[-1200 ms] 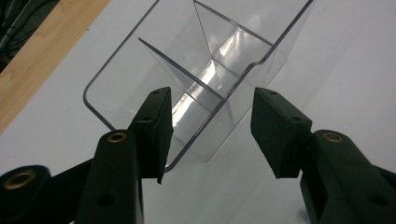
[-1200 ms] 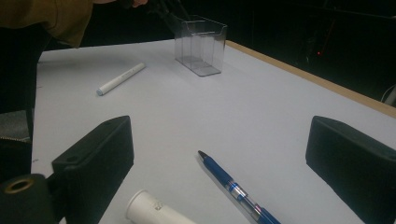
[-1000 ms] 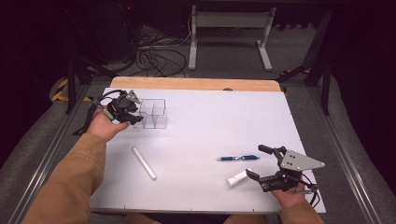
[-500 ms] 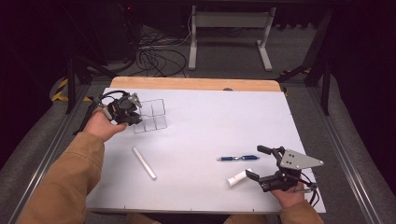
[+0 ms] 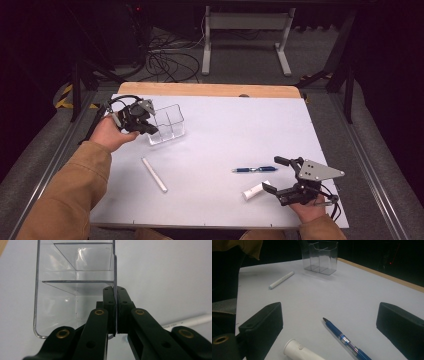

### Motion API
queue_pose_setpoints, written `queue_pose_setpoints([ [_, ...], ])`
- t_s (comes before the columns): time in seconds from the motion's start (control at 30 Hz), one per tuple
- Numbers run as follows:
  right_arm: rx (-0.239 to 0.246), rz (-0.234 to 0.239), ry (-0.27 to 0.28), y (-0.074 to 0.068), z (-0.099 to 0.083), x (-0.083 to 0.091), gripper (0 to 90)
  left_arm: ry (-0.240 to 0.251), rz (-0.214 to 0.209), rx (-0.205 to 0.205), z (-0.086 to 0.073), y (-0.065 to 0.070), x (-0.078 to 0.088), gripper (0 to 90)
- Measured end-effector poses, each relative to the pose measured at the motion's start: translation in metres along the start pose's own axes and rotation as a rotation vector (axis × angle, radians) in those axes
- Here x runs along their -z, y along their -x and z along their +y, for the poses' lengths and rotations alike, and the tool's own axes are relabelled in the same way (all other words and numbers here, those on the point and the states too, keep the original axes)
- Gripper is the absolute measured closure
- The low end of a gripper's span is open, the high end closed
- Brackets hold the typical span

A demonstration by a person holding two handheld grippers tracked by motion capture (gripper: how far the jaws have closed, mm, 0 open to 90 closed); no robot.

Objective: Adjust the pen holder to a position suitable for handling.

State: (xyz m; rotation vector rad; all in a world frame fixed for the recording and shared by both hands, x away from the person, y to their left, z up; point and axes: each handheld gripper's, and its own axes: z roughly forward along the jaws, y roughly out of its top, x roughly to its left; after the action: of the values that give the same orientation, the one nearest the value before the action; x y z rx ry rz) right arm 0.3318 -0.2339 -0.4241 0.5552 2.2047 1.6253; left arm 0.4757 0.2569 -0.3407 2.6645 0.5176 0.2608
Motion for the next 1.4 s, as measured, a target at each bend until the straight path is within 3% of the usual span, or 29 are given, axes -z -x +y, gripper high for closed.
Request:
queue_pose_setpoints([
  [0.07, 0.001, 0.000, 0.001, 0.000, 0.000, 0.000, 7.6, 0.014, -0.003, -0.009, 0.004, 0.003, 0.002, 88.5],
  [0.17, 0.001, 0.000, 0.002, 0.000, 0.000, 0.000, 7.6, 0.067, -0.034, -0.062, 0.021, 0.015, 0.007, 88.5],
  [0.27, 0.004, 0.000, 0.001, -0.001, 0.000, 0.000, 7.6, 0.080, -0.059, -0.092, 0.030, 0.023, 0.006, 88.5],
  [0.47, 0.002, -0.001, 0.005, 0.000, 0.000, 0.002, 7.5, 0.068, -0.115, -0.214, 0.060, 0.043, -0.007, 88.5],
  [0.67, 0.002, -0.004, 0.009, 0.000, 0.000, 0.005, 7.5, 0.040, -0.170, -0.291, 0.075, 0.054, -0.023, 88.5],
  [1.1, -0.007, -0.020, 0.006, -0.003, -0.003, 0.010, 7.5, 0.000, -0.235, -0.351, 0.078, 0.063, -0.043, 88.5],
  [1.4, -0.011, -0.028, 0.004, -0.003, -0.004, 0.013, 7.4, -0.034, -0.236, -0.375, 0.080, 0.066, -0.052, 88.4],
])
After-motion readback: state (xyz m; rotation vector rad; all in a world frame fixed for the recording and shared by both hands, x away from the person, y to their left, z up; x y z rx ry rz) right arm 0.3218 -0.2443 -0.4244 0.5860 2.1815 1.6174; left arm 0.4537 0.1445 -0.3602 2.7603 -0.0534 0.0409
